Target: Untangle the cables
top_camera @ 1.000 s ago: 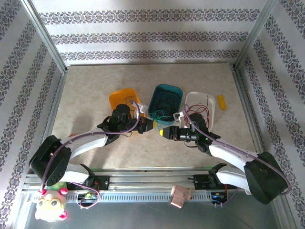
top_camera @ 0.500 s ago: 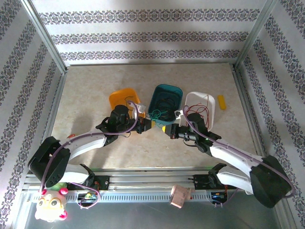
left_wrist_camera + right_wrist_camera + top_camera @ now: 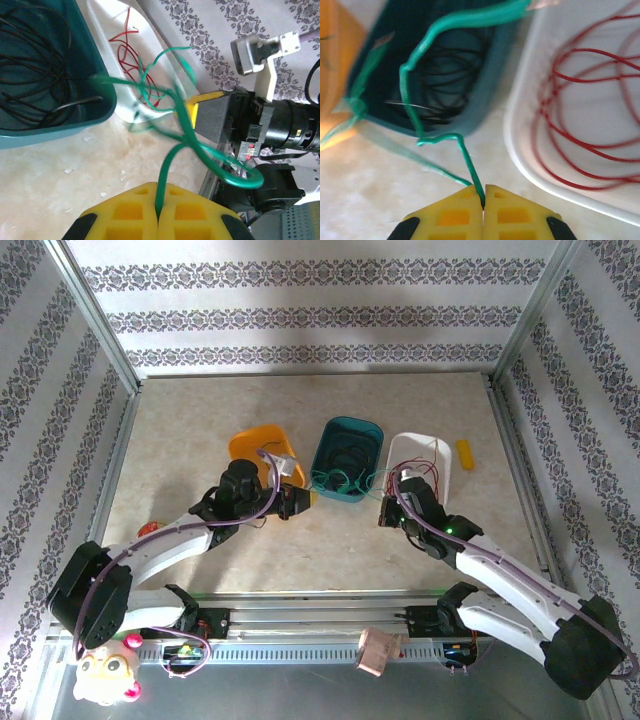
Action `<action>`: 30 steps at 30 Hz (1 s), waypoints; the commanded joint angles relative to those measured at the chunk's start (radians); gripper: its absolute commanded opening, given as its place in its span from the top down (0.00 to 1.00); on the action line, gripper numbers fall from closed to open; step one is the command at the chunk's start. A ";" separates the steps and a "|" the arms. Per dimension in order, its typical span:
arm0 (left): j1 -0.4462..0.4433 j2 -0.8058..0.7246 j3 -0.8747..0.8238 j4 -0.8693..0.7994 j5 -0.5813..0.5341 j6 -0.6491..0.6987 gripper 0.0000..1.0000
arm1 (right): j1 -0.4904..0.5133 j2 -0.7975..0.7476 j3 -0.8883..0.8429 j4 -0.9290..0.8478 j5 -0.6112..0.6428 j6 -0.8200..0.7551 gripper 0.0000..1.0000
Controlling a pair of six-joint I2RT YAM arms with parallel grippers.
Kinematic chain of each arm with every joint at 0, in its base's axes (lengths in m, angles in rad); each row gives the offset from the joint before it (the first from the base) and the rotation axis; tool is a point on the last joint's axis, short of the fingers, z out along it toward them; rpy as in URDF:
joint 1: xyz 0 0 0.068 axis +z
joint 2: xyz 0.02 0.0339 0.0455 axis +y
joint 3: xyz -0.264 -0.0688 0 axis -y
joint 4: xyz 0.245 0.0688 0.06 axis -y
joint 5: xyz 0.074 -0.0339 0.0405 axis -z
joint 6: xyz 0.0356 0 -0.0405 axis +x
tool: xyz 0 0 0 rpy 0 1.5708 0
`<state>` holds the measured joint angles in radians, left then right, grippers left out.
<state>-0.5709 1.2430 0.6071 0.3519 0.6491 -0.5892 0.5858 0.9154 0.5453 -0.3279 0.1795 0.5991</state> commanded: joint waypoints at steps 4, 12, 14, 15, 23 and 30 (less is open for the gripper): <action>0.048 -0.094 -0.051 0.012 -0.071 -0.017 1.00 | -0.085 -0.125 -0.046 -0.110 0.104 0.041 1.00; 0.114 -0.148 -0.086 -0.002 -0.101 -0.036 1.00 | -0.150 -0.277 -0.075 -0.071 0.015 0.029 1.00; 0.144 -0.169 -0.093 -0.001 -0.130 -0.048 1.00 | -0.163 -0.285 -0.082 -0.070 0.005 0.044 1.00; 0.166 -0.181 -0.097 0.004 -0.141 -0.055 1.00 | -0.170 -0.286 -0.086 -0.066 -0.005 0.051 1.00; 0.397 -0.220 -0.099 0.098 -0.083 -0.181 1.00 | -0.176 -0.291 -0.100 -0.054 -0.028 0.056 1.00; 0.522 -0.227 -0.089 0.145 -0.031 -0.243 1.00 | -0.188 -0.310 -0.096 -0.058 -0.023 0.050 1.00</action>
<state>-0.0914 1.0367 0.5102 0.4107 0.6025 -0.7784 0.4202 0.6212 0.4603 -0.3729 0.1291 0.6407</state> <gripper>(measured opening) 0.051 0.051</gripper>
